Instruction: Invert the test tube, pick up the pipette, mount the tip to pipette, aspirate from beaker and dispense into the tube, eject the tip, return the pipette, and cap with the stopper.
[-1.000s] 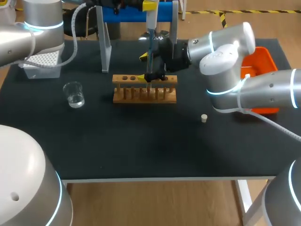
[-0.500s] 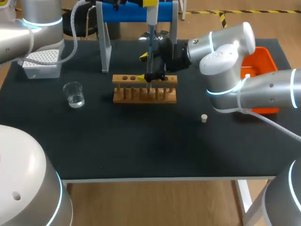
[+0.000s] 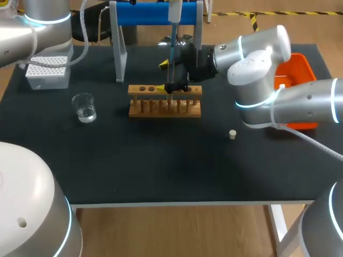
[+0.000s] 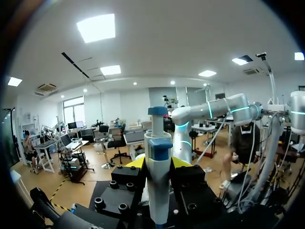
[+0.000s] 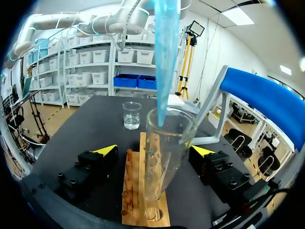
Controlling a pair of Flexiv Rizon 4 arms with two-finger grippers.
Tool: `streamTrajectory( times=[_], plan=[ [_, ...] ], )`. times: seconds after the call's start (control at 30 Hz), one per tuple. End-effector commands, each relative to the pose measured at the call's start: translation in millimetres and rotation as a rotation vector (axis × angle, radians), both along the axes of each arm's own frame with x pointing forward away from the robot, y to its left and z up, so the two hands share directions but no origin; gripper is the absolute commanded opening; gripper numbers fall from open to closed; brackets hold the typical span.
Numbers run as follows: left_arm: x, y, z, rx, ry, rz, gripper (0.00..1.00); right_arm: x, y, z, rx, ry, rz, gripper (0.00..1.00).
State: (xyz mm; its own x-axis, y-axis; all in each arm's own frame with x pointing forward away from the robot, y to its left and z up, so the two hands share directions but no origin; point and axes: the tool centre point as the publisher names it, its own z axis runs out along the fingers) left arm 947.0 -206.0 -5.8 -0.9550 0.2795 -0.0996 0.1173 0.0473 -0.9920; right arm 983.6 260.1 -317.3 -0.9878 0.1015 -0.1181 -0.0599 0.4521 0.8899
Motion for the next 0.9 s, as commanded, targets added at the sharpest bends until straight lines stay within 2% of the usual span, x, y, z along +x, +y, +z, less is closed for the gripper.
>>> streamTrajectory(
  times=[0.03,0.2,0.37,0.47,0.57,0.67,0.8,0.9],
  plan=[
    [-5.6,0,13.5,0.034,-0.020,0.013,0.00,0.8,0,1,-0.004,0.003,0.003,1.00],
    [-20.1,10,35.4,0.100,-0.058,0.048,0.00,0.8,0,1,-0.004,0.003,0.003,1.00],
    [-53.5,37,42.7,0.127,-0.049,0.149,0.00,0.8,0,1,-0.004,0.003,0.003,1.00],
    [-80.5,53,35.6,0.119,-0.030,0.239,0.00,0.8,0,1,-0.004,0.003,0.003,1.00],
    [-113.0,61,25.8,0.097,-0.015,0.314,0.00,0.8,0,1,-0.004,0.003,0.003,1.00],
    [-137.8,67,12.9,0.085,-0.002,0.370,0.00,0.8,0,1,-0.004,0.003,0.003,1.00],
    [-157.9,61,-8.1,0.053,0.017,0.385,0.00,0.8,0,1,-0.004,0.003,0.003,1.00],
    [-164.6,53,-21.6,0.032,0.035,0.376,0.00,0.8,0,1,-0.004,0.003,0.003,1.00]
  ],
)
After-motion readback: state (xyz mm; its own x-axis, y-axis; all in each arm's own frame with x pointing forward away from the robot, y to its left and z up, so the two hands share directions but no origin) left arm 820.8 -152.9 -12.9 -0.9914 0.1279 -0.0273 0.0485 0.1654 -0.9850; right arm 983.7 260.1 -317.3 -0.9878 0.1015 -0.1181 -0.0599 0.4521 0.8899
